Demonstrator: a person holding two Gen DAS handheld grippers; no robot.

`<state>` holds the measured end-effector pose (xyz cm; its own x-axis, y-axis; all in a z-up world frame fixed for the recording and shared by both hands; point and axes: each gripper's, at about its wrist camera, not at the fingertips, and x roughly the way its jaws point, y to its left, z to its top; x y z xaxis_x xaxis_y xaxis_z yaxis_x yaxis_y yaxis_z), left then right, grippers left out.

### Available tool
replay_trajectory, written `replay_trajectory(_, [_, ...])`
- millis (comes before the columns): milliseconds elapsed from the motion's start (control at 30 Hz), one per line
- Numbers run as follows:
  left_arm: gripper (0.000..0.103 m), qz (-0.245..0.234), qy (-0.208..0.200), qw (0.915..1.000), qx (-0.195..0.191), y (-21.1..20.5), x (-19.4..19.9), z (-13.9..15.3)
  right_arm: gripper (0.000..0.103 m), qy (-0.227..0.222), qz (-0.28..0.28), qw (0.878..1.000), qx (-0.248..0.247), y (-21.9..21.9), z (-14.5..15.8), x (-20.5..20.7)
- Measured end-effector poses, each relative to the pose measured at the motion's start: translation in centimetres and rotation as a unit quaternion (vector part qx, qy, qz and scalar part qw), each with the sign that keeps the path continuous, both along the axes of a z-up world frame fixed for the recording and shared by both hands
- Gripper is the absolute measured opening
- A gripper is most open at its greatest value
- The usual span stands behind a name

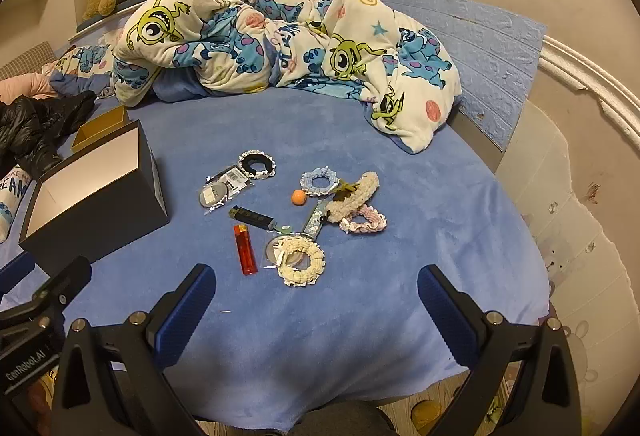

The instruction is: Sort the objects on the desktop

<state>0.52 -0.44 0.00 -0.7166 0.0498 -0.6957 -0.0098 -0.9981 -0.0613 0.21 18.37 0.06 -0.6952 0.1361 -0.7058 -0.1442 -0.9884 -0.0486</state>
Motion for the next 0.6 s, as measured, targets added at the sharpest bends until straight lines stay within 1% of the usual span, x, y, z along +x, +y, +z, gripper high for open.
replay_trajectory(167, [0.103,-0.008,0.000,1.0000,0.002,0.29,-0.07,0.16,0.103,0.000,0.000,1.000,0.001,0.14,0.12,0.00])
replay_trajectory(600, [0.103,-0.005,0.009,0.9999,0.012,-0.16,0.19,0.31,0.103,-0.004,-0.001,1.000,0.001,-0.08,0.12,0.10])
